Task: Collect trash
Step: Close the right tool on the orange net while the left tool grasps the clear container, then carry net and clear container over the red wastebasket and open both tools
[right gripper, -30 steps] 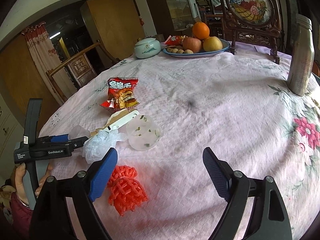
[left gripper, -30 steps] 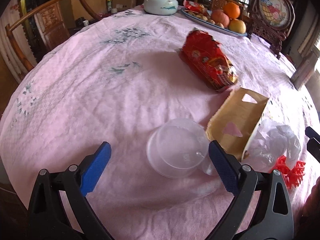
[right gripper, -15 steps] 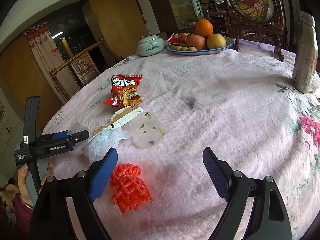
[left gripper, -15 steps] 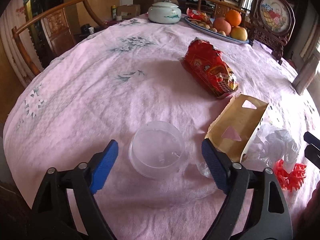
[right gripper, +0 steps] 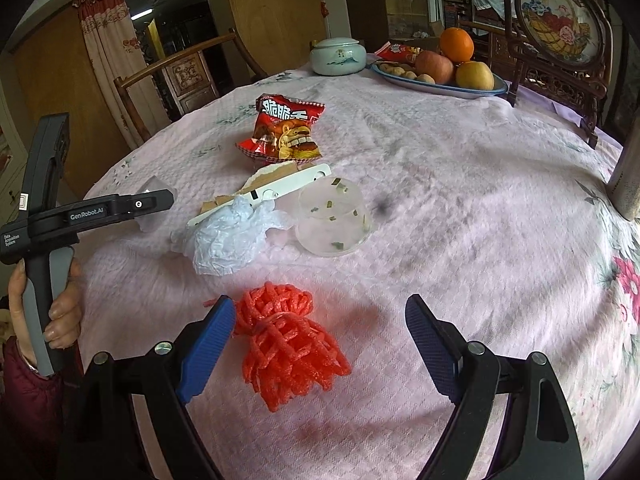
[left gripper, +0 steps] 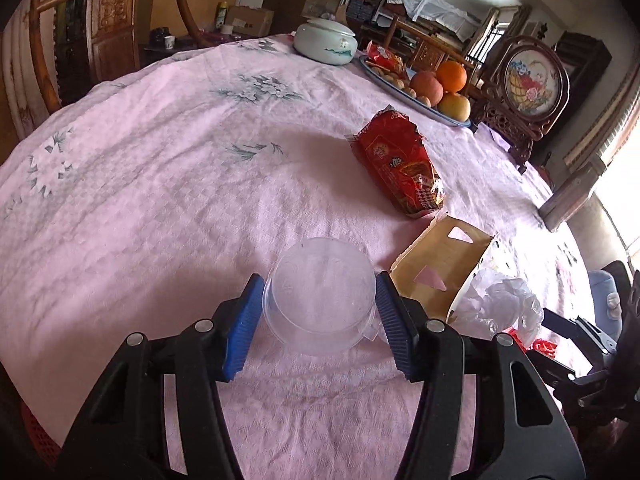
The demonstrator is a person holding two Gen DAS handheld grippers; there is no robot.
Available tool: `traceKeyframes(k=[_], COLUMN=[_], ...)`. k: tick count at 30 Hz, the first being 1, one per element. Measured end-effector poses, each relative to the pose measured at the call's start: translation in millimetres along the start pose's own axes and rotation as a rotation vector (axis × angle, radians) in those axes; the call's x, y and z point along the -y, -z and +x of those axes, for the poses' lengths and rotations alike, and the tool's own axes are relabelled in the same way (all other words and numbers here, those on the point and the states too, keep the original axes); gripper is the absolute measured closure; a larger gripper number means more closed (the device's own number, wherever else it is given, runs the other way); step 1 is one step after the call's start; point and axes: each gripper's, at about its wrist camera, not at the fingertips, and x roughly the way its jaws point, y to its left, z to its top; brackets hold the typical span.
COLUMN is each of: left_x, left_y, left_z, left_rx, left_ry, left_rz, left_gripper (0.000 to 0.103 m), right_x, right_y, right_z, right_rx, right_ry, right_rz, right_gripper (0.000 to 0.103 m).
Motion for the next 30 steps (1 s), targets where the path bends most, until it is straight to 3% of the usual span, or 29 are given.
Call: traceKeyframes(k=[6,8,10,14,19,25,30], left_x=[-14,-18,-22,-32,-54,-105,-154], left_y=[5,8,12,23,40,75,117], left_z=[-35,-48,-59,-82,-116,-152,-168], left_rx=[0.064,0.083,0.098,0.132,0.178,0.204,0.177], left_ry=[-0.04,-0.056,-0.069,-0.112,-0.175,-0.259,-0.31], left_rz=[-0.029,-0.03,-0.034,-0.039,-0.078,-0.181,-0.278], left_gripper=[0.047,0.047,0.047,0.047,0.047,0.047,0.047], right_x=[-5,-13,-21,-28,-24,-33,-42], right_y=[1,2,4,5,2,5,8], right_z=[3,2,-4,-26,-40,-48,-52], right_rx=[-0.022,-0.026,0.002,0.104,0.153,0.193,0.218], right_ry=[-0.004,-0.02,-0.015,-0.009,-0.041,-0.046,-0.046], right_rz=[-0.035,-0.073,-0.101,-0.121,-0.1,-0.128,-0.113], right_gripper=[0.042,0.072,0.076,0.078,0.078,0.078,0.078])
